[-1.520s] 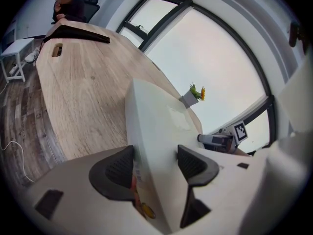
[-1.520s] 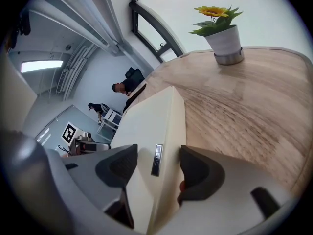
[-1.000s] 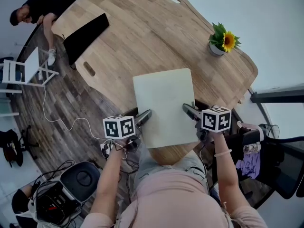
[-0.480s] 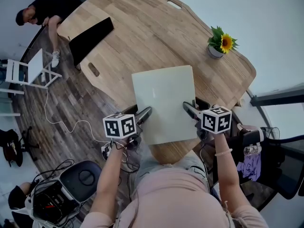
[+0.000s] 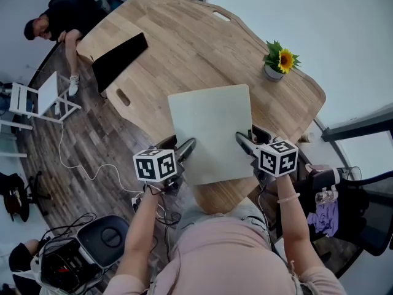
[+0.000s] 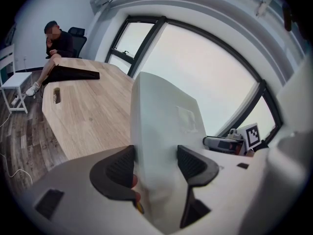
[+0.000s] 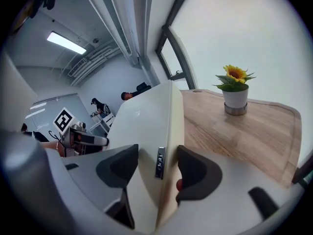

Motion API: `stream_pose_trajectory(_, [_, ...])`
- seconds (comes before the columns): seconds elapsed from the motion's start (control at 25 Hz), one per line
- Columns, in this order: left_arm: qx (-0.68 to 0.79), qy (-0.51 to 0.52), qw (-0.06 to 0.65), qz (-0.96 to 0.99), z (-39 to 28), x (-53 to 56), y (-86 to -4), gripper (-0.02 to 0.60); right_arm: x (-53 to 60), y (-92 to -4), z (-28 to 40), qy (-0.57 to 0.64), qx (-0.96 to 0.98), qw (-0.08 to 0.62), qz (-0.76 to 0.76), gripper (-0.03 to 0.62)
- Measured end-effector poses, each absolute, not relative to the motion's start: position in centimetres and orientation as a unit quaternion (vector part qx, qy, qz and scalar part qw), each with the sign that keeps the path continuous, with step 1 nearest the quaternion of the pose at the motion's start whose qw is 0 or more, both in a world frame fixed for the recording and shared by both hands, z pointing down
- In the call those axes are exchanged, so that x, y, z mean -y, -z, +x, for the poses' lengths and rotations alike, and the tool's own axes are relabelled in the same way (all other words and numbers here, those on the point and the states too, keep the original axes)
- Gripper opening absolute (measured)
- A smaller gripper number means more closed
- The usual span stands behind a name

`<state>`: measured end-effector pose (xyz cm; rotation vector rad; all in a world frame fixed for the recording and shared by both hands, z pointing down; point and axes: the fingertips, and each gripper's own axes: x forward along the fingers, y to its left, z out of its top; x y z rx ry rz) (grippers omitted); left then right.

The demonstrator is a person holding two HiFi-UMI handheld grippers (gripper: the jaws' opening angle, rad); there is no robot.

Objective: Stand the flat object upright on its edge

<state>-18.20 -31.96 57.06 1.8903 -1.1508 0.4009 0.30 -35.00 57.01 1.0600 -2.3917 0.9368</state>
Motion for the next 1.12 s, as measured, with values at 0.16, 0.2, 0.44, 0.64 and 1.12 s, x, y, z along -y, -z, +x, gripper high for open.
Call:
stream_pose_trajectory(0.16, [0.464,-0.157,0.416,0.766,-18.2,32.4,-56.2,0.275,35.2,-56.0,0.3,-0.307,0.854,0.171,0.383,0.253])
stream_pose_trajectory(0.2, [0.465,-0.157,0.412,0.768,-18.2,32.4,-56.0,0.275,35.2,-55.9,0.3,-0.303,0.856,0.17,0.384,0.253])
stream_pose_trajectory(0.44, [0.474,-0.156,0.385,0.776,-18.0,32.6,-54.9,0.275,35.2,-54.9,0.4,-0.274,0.864,0.165,0.389,0.252])
stream_pose_trajectory(0.64, [0.487,-0.153,0.359,0.782,-18.0,33.0,-53.7,0.275,35.6,-53.8,0.4,-0.245,0.871,0.157,0.397,0.25])
stream_pose_trajectory(1.12, [0.505,-0.155,0.304,0.792,-18.1,33.8,-51.8,0.275,36.2,-52.1,0.2,-0.188,0.879,0.155,0.41,0.247])
